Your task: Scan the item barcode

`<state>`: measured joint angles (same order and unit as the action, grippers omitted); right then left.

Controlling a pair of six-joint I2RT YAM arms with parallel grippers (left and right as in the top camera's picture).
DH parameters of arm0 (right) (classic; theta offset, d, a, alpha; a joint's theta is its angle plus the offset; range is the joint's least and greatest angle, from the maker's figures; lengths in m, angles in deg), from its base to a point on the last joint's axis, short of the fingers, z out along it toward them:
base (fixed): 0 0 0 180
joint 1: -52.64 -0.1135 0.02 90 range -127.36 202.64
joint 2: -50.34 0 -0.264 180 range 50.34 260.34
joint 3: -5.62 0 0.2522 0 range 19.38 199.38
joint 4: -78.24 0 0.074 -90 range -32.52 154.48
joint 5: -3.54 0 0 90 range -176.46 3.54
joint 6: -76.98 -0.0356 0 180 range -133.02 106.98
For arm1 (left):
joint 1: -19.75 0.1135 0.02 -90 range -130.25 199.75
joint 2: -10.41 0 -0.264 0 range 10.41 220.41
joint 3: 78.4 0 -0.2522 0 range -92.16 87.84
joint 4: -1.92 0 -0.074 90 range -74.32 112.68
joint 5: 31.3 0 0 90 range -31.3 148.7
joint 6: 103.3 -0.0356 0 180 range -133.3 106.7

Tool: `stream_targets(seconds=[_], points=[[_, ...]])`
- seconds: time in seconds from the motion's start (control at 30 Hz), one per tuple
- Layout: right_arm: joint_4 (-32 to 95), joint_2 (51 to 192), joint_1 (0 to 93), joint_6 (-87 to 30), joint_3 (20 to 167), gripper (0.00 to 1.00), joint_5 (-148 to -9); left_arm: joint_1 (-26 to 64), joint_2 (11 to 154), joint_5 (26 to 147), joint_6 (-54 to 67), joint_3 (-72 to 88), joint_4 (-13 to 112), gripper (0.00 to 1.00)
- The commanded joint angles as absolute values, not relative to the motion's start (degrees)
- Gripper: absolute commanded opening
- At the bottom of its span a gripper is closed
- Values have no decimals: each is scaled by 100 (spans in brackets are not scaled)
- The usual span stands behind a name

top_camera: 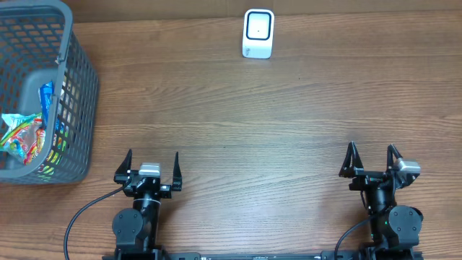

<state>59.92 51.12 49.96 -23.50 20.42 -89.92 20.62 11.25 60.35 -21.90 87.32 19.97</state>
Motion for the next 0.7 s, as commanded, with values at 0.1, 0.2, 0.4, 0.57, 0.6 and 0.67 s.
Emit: stream_targets(seconds=[0.1,0.2,0.4,0.57,0.6,0.67], points=[[6180,5050,4976,-2348,1987,100,-8603,2090,1068,6201,-2207,8558,2111,100],[6253,5050,4976,-2350,1992,100,-8328,2090,1068,6252,-2207,8276,2480,100],[6246,5050,4976,-2366,2311,100,-8221,2090,1068,6302,-2205,7517,3383,100],[5949,5053,4976,-2363,2628,100,-7926,2090,1070,6306,-2205,6927,3757,100],[5863,5053,4976,-2363,2689,100,-7878,2090,1075,6306,-2205,6811,3824,100],[5706,5050,4976,-2366,2811,100,-7862,2090,1116,6306,-2205,6575,3945,100]])
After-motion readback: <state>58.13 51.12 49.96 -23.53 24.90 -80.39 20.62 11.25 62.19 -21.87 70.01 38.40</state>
